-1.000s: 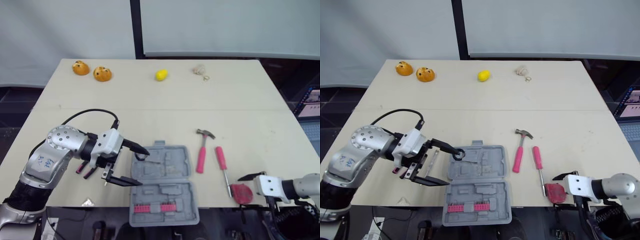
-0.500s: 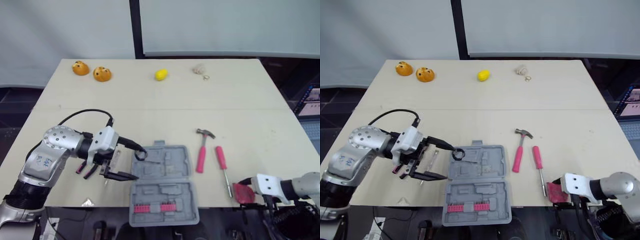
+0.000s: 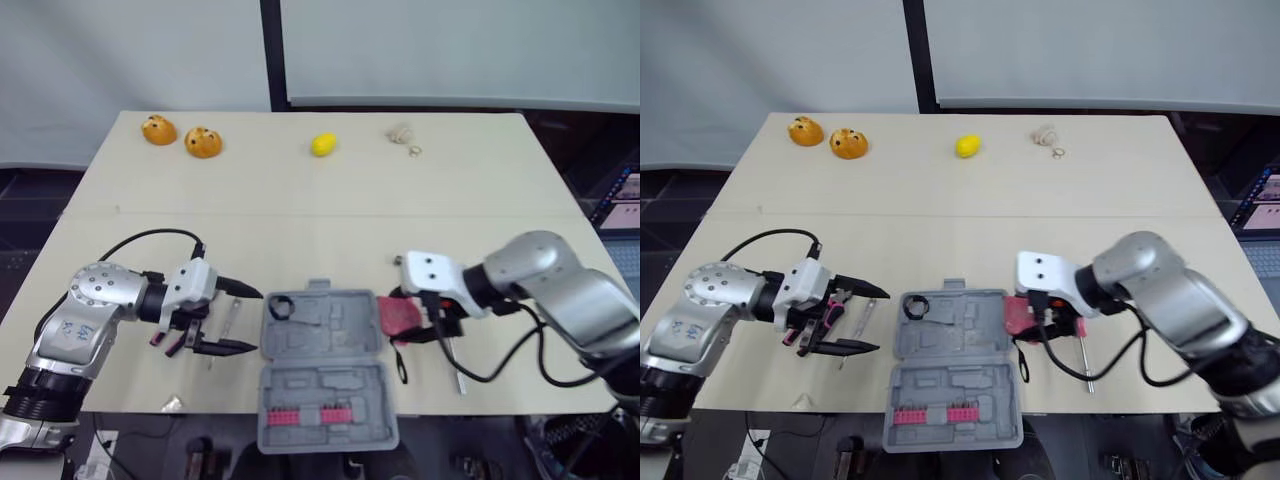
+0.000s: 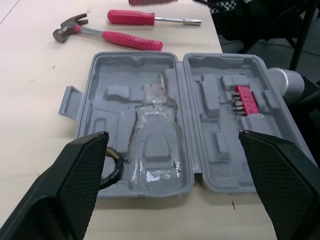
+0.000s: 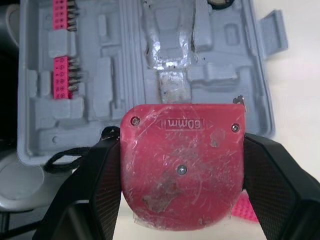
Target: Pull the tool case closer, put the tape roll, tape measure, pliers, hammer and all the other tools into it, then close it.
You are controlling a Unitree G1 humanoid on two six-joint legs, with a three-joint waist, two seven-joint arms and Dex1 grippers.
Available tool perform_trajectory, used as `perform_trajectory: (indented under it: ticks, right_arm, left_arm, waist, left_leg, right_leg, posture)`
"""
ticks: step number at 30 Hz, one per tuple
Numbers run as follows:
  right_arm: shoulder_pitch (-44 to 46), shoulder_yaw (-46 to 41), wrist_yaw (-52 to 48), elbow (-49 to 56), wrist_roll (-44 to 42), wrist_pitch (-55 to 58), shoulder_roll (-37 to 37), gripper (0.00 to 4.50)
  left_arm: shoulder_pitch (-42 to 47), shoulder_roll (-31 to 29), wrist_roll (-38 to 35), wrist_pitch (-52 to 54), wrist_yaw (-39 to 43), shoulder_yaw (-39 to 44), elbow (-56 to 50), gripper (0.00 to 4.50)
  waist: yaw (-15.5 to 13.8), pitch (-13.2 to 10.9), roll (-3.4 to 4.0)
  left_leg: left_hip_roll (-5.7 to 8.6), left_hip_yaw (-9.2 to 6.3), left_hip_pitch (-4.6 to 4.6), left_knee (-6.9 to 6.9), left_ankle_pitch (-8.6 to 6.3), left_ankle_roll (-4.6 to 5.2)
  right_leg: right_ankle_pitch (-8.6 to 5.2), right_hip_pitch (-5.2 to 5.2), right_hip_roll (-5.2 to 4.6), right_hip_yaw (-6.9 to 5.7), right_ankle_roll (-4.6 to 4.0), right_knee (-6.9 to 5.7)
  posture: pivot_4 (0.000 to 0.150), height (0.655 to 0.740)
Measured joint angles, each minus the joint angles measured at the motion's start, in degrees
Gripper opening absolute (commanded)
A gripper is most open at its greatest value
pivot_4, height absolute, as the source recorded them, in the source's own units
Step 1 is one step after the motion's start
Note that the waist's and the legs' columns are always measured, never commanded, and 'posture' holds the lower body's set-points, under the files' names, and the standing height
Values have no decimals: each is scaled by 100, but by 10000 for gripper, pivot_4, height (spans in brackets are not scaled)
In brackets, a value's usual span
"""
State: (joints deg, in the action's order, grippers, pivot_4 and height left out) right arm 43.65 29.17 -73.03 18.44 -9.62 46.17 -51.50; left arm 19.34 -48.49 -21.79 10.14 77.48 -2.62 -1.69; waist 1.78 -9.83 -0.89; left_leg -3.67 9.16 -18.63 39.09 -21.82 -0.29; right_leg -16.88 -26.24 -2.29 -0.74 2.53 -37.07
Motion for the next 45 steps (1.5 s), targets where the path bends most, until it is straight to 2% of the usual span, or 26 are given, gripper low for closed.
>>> perform_trajectory:
  ticks: [7, 17, 28, 42, 44, 45]
  right_arm:
    - [667, 1071, 221, -1183, 956, -30, 1063, 29050]
    - [874, 1335, 393, -2176, 1679, -483, 1776, 29050]
    - [865, 1335, 392, -2330, 1906, -554, 2041, 29050]
    - [739, 1335, 392, -2400, 2160, -831, 2190, 29050]
    - [741, 1335, 392, -2424, 2203, -877, 2214, 39495]
    - [742, 1330, 392, -2421, 2204, -882, 2223, 43025]
  left_arm:
    - [24, 98, 105, -159, -3, -55, 56, 45000]
    - [77, 168, 211, -318, -29, -60, 257, 45000]
    - [194, 237, 267, -336, -49, -60, 283, 45000]
    - [298, 275, 295, -322, -85, -63, 283, 45000]
    - [303, 277, 295, -315, -109, -64, 283, 45000]
    - [308, 278, 296, -312, -112, -63, 283, 45000]
  waist:
    - [3, 2, -1]
    - [50, 2, -1]
    - [165, 2, -1]
    - [164, 2, -1]
    - [162, 2, -1]
    - [161, 2, 0]
  left_leg:
    - [6, 12, -21, 16, 5, 8]
    - [3, 11, -22, 17, 8, 2]
    - [2, 3, -22, 17, 12, -4]
    - [3, 2, -22, 17, 12, -4]
    - [4, 2, -22, 17, 12, -4]
    - [4, 2, -22, 17, 12, -4]
  right_leg:
    - [11, -25, -3, 5, 10, -20]
    - [10, -29, -1, 3, 8, -30]
    - [9, -29, -1, 1, 5, -37]
    - [8, -29, -2, 0, 5, -38]
    - [8, -29, -3, 0, 5, -38]
    - [8, -29, -3, 0, 5, -38]
  posture:
    - [1500, 7370]
    - [1500, 7370]
    - [1500, 7370]
    - [1500, 7370]
    - [1500, 7370]
    - [1500, 7370]
